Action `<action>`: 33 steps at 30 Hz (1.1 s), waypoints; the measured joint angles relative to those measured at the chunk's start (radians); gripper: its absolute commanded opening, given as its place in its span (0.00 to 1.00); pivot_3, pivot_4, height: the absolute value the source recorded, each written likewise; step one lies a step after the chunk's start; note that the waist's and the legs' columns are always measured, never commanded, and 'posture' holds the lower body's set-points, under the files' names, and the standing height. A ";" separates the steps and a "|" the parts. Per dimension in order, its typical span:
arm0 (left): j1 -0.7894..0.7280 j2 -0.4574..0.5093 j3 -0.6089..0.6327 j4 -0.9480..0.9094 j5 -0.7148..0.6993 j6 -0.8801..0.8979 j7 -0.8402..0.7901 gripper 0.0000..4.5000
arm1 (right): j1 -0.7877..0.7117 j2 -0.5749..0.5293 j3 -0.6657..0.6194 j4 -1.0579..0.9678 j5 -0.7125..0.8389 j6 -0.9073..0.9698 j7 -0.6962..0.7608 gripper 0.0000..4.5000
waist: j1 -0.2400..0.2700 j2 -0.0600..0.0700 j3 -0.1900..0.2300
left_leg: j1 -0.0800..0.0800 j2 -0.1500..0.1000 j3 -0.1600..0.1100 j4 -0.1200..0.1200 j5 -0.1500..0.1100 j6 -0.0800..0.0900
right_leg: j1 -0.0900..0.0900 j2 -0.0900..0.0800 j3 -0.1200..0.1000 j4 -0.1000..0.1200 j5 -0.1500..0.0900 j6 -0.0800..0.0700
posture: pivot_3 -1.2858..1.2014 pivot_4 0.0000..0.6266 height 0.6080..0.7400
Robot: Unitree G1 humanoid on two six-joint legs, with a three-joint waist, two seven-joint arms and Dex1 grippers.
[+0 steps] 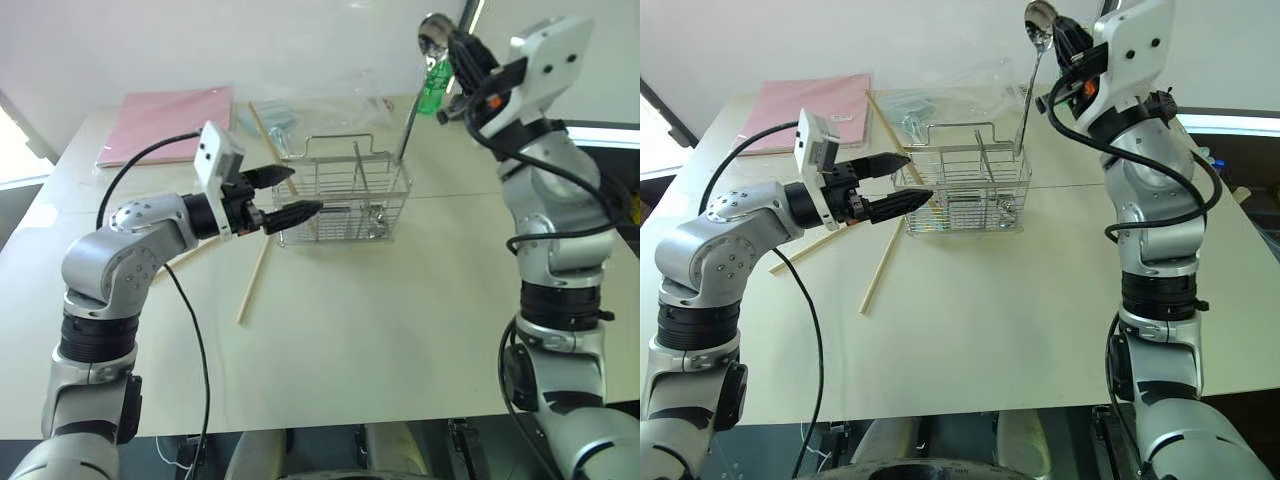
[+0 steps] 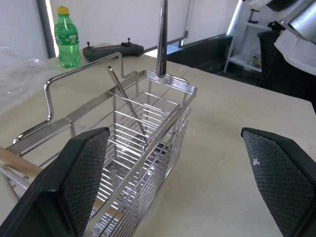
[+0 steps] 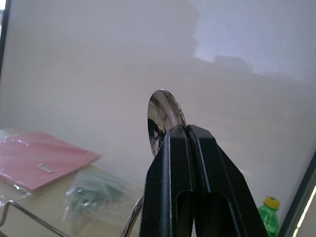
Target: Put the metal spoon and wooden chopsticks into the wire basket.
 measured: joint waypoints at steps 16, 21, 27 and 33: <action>-0.014 -0.011 0.002 0.027 0.015 -0.010 -0.003 1.00 | 0.081 0.051 0.028 0.000 -0.022 0.010 -0.001 0.88 | 0.000 0.000 0.000 | 0.000 0.000 0.000 0.000 0.000 -0.001 | 0.000 0.000 0.000 0.001 0.000 0.000 | 0.52 0.24 0.91; -0.021 -0.013 0.002 0.037 0.018 -0.023 -0.007 1.00 | 0.080 0.024 0.002 0.000 -0.020 0.035 0.003 0.88 | 0.002 0.000 0.000 | 0.000 0.000 0.000 0.000 0.001 -0.001 | 0.000 0.000 0.000 0.001 0.000 0.000 | 0.52 0.24 0.91; -0.022 0.009 0.003 0.040 0.043 -0.028 -0.008 1.00 | 0.045 -0.175 -0.059 -0.024 0.105 0.212 0.161 0.88 | 0.002 0.000 0.000 | 0.000 0.000 0.000 0.000 0.001 -0.001 | 0.000 0.000 0.000 0.000 0.000 0.000 | 0.52 0.24 0.91; -0.036 0.144 0.035 0.115 0.106 -0.070 -0.062 1.00 | 0.112 -0.492 -0.138 -0.147 0.379 0.449 0.532 0.88 | 0.000 -0.001 0.000 | 0.000 0.000 0.001 -0.001 0.000 0.001 | 0.001 0.000 0.000 -0.001 -0.001 0.000 | 0.52 0.24 0.91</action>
